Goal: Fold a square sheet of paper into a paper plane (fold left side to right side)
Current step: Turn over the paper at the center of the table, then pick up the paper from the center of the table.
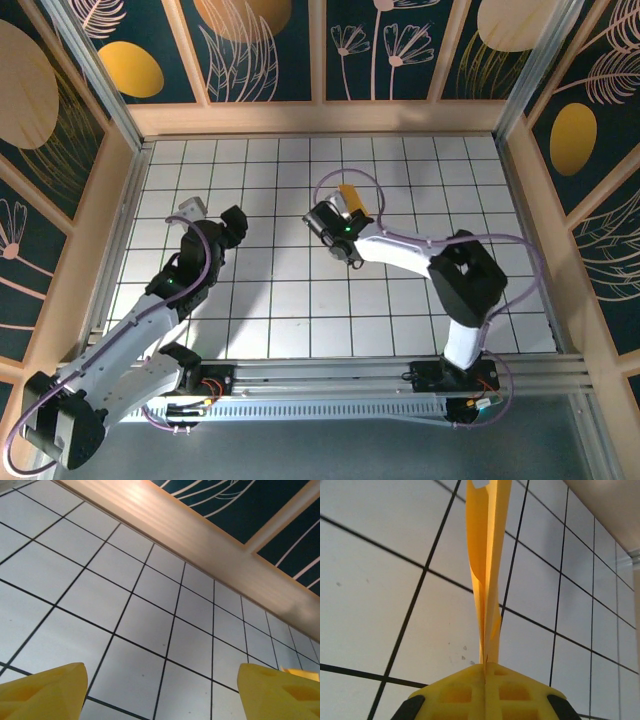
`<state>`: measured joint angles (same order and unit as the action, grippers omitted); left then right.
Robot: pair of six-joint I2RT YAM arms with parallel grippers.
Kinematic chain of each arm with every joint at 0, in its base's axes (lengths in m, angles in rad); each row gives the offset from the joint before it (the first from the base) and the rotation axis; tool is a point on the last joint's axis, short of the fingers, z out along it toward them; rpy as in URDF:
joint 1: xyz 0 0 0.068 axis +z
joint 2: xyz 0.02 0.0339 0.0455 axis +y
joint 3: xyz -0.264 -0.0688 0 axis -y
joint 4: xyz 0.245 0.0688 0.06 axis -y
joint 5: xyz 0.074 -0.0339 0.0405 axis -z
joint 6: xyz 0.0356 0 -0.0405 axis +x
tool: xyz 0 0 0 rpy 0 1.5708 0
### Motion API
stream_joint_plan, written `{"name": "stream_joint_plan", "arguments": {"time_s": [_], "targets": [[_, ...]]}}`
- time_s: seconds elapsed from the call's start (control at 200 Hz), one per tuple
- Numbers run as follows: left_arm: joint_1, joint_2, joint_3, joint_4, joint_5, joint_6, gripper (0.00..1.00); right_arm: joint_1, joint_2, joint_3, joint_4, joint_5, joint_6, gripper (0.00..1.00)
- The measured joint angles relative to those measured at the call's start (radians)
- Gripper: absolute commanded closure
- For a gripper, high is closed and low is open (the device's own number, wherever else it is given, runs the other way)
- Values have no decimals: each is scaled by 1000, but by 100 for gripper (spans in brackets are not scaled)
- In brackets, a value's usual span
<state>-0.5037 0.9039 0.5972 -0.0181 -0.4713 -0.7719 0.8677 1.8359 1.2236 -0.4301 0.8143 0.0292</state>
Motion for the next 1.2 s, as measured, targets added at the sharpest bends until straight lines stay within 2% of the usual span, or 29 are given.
{"name": "stream_joint_plan", "arguments": {"time_s": [0.075, 0.135, 0.335, 0.495, 0.601, 0.701, 0.801, 0.911, 1.036, 1.201], "targets": [[0, -1, -1, -6, -13, -3, 21, 10, 72, 32, -30, 33, 14, 99], [0, 0, -1, -10, -14, -3, 21, 16, 130, 61, -51, 52, 30, 94], [0, 32, -1, -10, -11, -3, 20, 32, 216, 101, -101, 14, 74, 59], [2, 72, -1, -9, 5, -3, 20, 28, 180, 101, -106, -91, 93, 39], [3, 107, 2, -5, 46, -3, 21, 14, 98, 90, -98, -164, 111, 29], [3, 158, 10, 22, 105, 0, 25, -19, -27, 56, -79, -232, 119, 25], [3, 233, 29, 63, 193, 3, 31, -85, -182, -12, -11, -328, 139, 19], [4, 332, 55, 122, 312, -7, 37, -200, -355, -133, 105, -464, 181, 15], [-4, 471, 108, 196, 451, -26, 38, -353, -499, -291, 240, -643, 248, 12], [-45, 636, 185, 288, 588, -69, 38, -531, -599, -463, 399, -863, 354, 9]]}}
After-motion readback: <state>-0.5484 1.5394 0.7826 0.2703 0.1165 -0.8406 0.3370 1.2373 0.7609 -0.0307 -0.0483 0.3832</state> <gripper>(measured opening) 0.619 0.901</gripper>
